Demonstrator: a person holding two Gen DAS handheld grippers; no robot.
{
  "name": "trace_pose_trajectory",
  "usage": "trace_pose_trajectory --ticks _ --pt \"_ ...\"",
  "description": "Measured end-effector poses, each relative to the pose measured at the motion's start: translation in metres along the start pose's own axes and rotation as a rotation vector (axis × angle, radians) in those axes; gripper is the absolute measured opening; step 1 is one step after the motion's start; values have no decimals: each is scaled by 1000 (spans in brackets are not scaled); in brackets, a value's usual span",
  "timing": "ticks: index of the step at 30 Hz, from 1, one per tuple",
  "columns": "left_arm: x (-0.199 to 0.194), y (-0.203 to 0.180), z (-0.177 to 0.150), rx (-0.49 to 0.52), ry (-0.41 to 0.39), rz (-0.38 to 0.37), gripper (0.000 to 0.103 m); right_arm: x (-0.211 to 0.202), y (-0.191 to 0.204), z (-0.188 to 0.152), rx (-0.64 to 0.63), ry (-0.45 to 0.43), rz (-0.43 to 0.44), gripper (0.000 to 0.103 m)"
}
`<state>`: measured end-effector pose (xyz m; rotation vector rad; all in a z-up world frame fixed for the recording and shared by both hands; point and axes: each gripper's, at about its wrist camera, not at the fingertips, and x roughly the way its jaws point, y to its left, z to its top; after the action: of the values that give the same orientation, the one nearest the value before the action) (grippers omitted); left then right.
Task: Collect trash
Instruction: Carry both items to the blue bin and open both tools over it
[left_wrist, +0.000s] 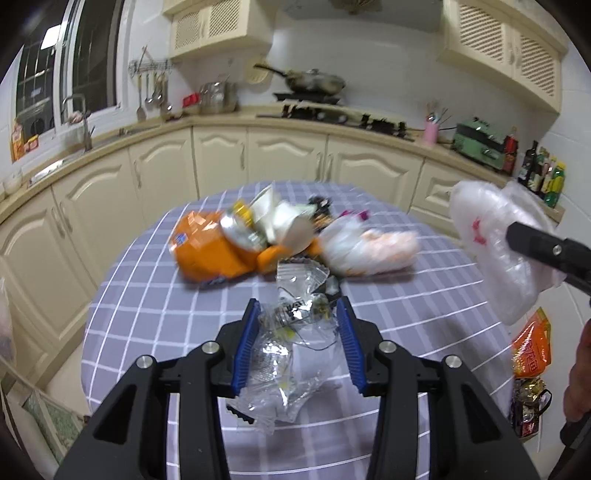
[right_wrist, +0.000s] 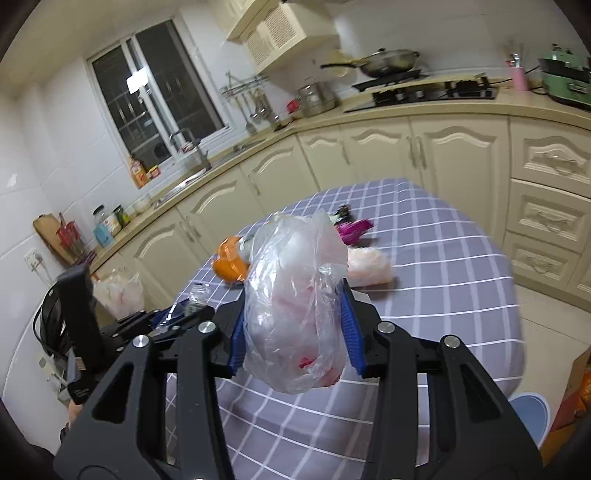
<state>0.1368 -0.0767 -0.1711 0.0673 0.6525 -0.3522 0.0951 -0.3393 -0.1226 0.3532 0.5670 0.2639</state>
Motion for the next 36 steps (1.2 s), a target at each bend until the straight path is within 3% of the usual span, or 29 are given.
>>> trace_pose_trajectory --ticks 7,16,20,26,31,36 --pt "-8 -52 20 48 -52 -85 42 -51 -53 7 64 -82 -114 43" --pt "7 -165 26 166 -36 -279 42 -124 -154 -17 226 -144 -341 44" --pt "23 -227 14 223 19 -383 42 -143 -211 -48 330 -100 -454 44" --pt "63 -318 -29 322 158 -506 43 -147 -290 -108 515 -7 -539 44" --pt "117 -381 -79 397 323 -548 43 -140 -349 -164 660 68 -560 45" --pt "174 -421 -122 435 479 -555 43 -129 -379 -197 763 115 -557 45"
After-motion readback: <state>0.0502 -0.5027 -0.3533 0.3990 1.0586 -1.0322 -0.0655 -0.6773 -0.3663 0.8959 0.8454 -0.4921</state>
